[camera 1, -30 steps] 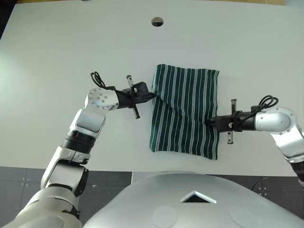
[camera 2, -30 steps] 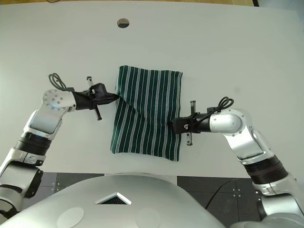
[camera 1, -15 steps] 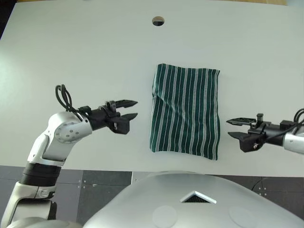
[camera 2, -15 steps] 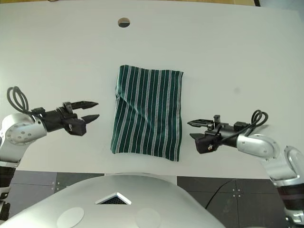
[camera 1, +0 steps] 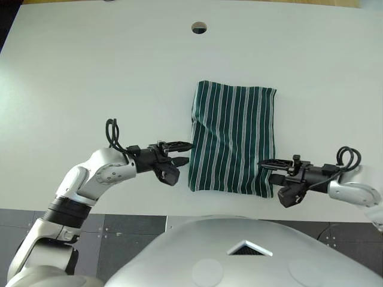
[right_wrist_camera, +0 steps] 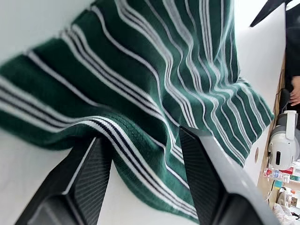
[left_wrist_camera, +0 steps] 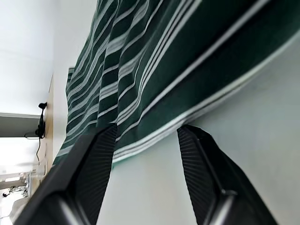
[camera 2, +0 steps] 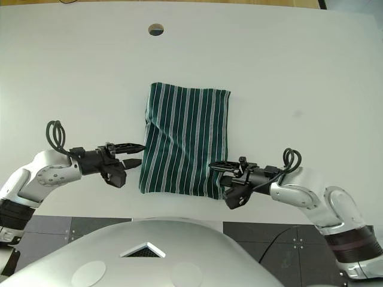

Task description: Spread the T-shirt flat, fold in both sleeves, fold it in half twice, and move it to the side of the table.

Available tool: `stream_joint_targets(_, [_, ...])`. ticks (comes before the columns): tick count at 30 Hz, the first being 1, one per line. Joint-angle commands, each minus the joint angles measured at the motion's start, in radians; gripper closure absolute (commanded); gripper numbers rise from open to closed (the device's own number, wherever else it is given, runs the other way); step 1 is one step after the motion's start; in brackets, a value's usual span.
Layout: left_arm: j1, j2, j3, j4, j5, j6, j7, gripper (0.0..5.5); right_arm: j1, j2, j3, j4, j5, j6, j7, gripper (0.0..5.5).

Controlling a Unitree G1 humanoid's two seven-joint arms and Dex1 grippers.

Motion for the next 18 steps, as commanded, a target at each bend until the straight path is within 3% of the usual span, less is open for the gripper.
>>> stream_joint_targets(1, [-0.009, 0.011, -0.042, 0.026, -0.015, -0.005, -0.042, 3.11, -0.012, 0.004, 0.052, 0.036, -0.049, 0.007, 0.024, 3.01])
stream_joint_targets(6, [-0.005, 0.037, -0.060, 0.004, -0.131, 0.002, -0.099, 3.09, -0.030, -0.005, 0.085, 0.047, -0.039, 0.020, 0.040, 3.10])
stream_joint_targets(10, [-0.023, 0.024, -0.082, 0.016, -0.172, 0.010, -0.140, 3.08, -0.047, -0.005, 0.107, 0.053, -0.028, 0.034, 0.059, 3.80])
stream_joint_targets(18, [-0.049, -0.008, -0.142, 0.048, -0.223, 0.017, -0.202, 4.11, -0.064, -0.002, 0.140, 0.067, 0.010, 0.071, 0.090, 5.03])
